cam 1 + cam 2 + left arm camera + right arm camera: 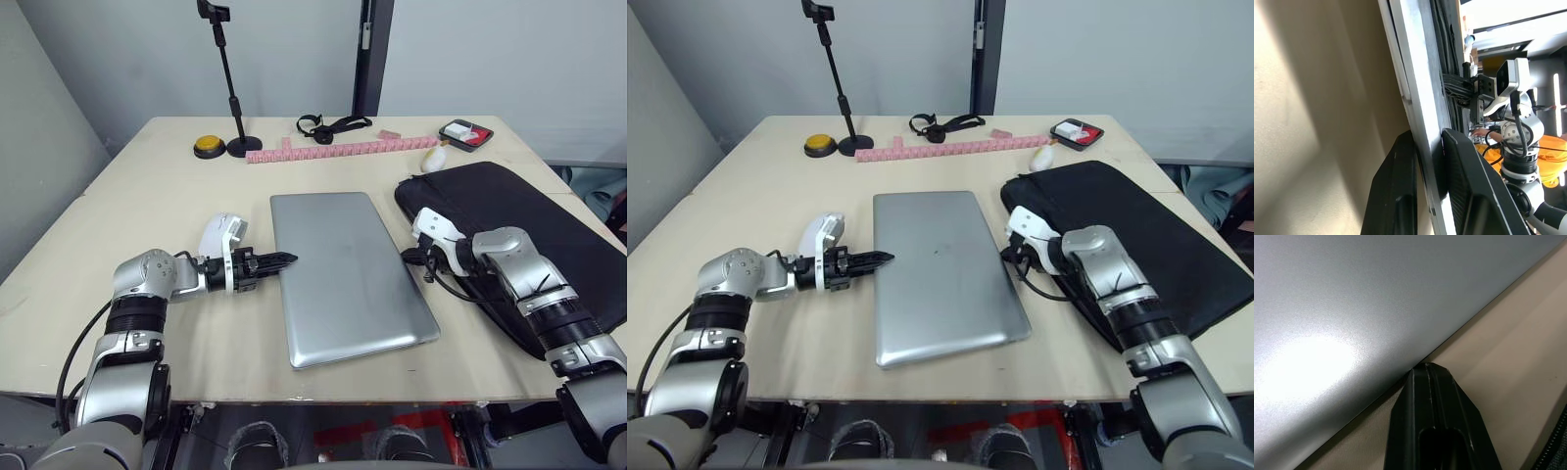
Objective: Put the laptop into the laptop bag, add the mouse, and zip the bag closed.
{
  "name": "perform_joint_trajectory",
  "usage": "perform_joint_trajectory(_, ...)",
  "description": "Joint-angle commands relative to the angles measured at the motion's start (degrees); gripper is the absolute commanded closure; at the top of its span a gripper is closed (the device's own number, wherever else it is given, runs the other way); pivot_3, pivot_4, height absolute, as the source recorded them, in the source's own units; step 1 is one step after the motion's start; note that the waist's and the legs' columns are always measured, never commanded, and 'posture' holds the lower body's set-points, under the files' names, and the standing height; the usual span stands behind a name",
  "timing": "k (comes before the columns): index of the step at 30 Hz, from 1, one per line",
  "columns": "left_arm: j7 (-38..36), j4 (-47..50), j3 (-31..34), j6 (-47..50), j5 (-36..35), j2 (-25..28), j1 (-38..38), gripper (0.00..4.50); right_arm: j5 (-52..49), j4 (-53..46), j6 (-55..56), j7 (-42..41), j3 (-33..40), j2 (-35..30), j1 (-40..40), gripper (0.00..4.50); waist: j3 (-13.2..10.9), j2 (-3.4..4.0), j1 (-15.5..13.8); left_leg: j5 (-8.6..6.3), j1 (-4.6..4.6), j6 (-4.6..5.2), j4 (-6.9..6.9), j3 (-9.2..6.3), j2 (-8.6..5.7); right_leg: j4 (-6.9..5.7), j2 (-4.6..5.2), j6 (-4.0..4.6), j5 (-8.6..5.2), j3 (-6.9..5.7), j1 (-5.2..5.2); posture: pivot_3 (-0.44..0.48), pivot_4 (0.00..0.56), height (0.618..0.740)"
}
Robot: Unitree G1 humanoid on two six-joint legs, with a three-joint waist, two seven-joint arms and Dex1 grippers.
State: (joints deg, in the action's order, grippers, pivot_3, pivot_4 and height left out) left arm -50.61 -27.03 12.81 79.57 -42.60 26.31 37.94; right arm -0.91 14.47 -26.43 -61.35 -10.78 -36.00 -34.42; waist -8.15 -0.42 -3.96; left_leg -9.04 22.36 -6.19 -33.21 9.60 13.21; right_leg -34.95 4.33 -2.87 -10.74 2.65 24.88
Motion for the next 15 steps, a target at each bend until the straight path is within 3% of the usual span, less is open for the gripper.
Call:
perform_joint_trajectory(1,0.03,3.69,-2.66,0.69,-0.64,-1.24,1.70,4.20,-2.75,-4.17,0.24,-2.26,-0.79,1.54,-1.01,4.50,-0.01,0.00,-0.03,0.00,0.02,0.00,0.01,-0.02,0.00,0.00,0.00,0.00,0.00,-0.03,0.01,0.000,0.150,0.739)
perform_joint_trajectory(7,0.53,4.00,-2.26,1.18,-0.77,-1.54,1.92,4.20,-2.56,-4.20,0.04,-2.43,-0.43,1.44,-0.96,4.50,-0.01,0.00,-0.07,0.01,0.05,0.01,0.05,-0.08,0.00,0.03,0.00,0.02,-0.01,-0.12,0.00,0.000,0.150,0.739)
perform_joint_trajectory(9,0.12,4.57,0.66,2.35,-3.07,-1.69,2.29,4.20,-3.08,-4.77,-0.33,-2.47,0.52,0.96,-1.05,4.50,-0.03,0.00,-0.08,0.01,0.05,0.01,0.05,-0.09,0.00,0.03,0.00,0.02,-0.01,-0.12,0.00,0.000,0.150,0.739)
perform_joint_trajectory(15,1.43,3.89,2.37,3.86,-2.82,-1.75,2.43,4.20,-9.95,-10.82,-4.68,-4.15,7.90,-1.26,-1.50,4.50,-0.21,-0.02,-0.23,0.10,0.13,0.14,0.04,-0.12,0.00,0.02,0.00,0.02,-0.01,-0.15,0.05,0.000,0.150,0.739)
